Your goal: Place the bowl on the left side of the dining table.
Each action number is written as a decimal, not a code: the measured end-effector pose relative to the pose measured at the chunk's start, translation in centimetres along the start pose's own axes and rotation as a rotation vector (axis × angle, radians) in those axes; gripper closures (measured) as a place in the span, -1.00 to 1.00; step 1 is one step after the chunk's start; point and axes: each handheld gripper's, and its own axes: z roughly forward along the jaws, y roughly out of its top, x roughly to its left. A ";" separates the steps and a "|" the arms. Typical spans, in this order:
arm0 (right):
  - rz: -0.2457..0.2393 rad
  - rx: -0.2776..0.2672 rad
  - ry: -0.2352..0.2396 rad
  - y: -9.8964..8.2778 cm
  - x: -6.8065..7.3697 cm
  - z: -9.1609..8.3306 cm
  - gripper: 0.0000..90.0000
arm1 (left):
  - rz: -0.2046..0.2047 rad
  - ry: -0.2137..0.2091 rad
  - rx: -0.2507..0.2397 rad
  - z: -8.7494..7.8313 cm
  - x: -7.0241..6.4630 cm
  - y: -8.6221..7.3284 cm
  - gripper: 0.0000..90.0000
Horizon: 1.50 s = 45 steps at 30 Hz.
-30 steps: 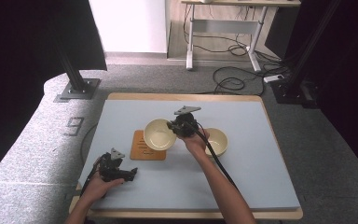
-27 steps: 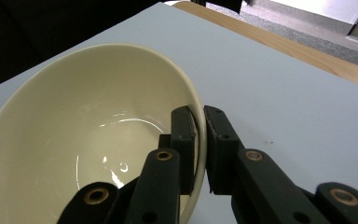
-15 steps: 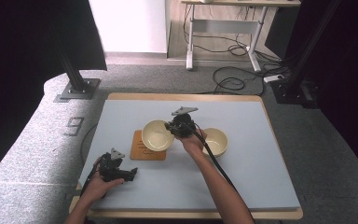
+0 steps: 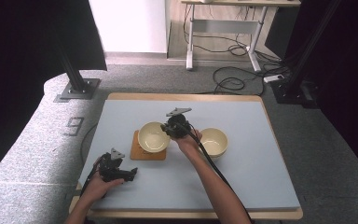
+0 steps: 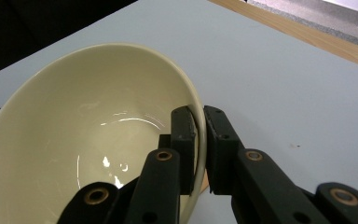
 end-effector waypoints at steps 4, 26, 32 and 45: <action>-0.001 0.003 0.003 0.2 0.2 0.4 0.86 | -0.002 -0.001 -0.001 0.0 0.0 0.0 -0.96; 0.010 0.034 0.002 0.1 1.0 3.4 0.84 | -0.002 0.000 -0.002 0.0 0.0 0.0 -0.95; 0.035 0.044 0.023 -0.1 0.8 3.6 0.80 | -0.002 0.000 -0.001 0.0 0.0 0.0 -0.95; 0.021 0.051 0.024 -0.2 0.6 3.1 0.68 | -0.002 0.000 -0.001 0.0 0.0 0.0 -0.95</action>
